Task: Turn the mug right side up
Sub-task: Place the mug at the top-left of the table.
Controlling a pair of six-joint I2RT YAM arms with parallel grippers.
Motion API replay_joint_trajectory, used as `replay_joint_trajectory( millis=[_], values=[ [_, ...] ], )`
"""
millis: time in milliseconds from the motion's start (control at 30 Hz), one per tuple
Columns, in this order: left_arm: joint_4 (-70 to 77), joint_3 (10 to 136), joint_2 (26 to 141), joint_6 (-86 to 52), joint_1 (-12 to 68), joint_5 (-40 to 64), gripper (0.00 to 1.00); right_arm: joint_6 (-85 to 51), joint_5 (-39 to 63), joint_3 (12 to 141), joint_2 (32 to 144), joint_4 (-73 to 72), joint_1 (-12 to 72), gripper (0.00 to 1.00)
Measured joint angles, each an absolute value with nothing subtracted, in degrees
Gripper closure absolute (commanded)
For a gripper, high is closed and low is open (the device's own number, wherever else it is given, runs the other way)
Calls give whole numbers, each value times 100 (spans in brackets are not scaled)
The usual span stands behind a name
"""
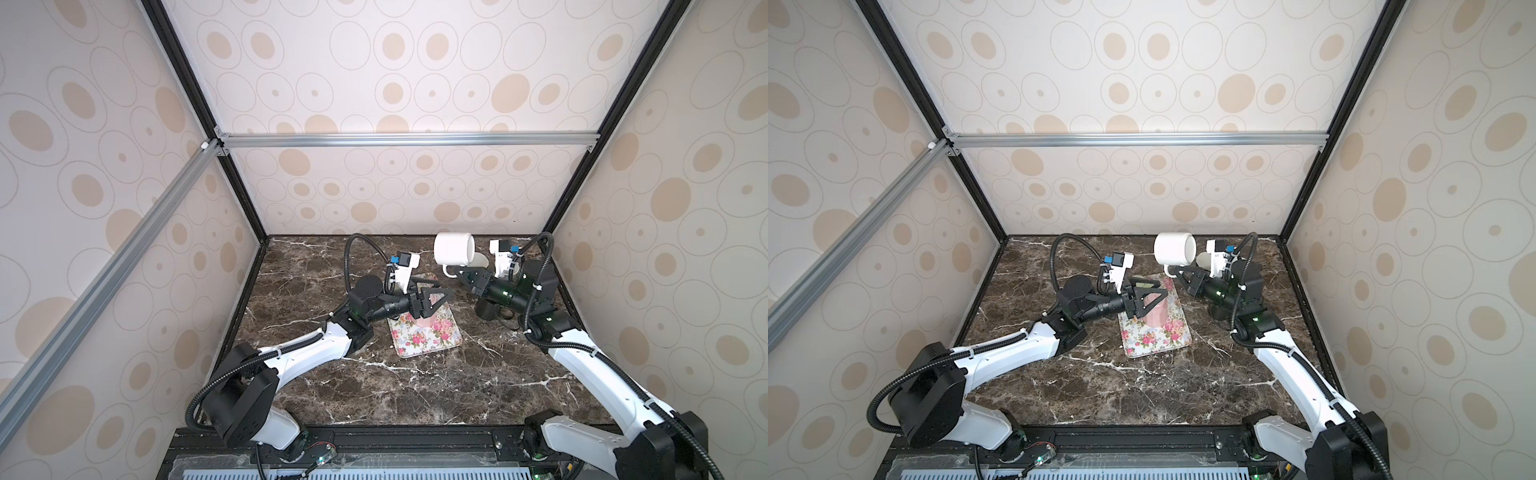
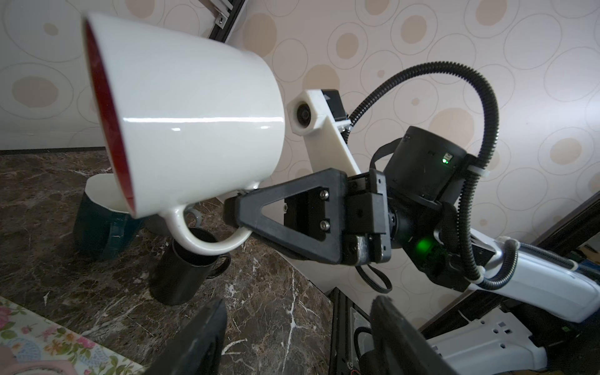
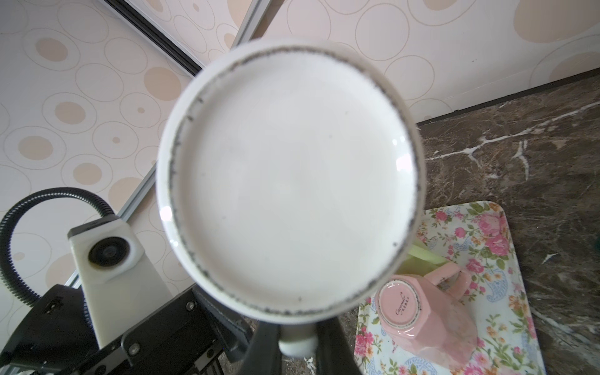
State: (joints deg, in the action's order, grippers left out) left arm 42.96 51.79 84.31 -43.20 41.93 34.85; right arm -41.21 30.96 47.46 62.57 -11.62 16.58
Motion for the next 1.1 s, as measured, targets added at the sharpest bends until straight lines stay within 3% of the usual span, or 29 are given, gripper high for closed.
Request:
replay_joint_trajectory(
  millis=[1100],
  values=[
    [4670, 5334, 8766, -4753, 4143, 3704, 41, -4554, 3496, 4193, 5789, -2003, 1658, 100]
  ],
)
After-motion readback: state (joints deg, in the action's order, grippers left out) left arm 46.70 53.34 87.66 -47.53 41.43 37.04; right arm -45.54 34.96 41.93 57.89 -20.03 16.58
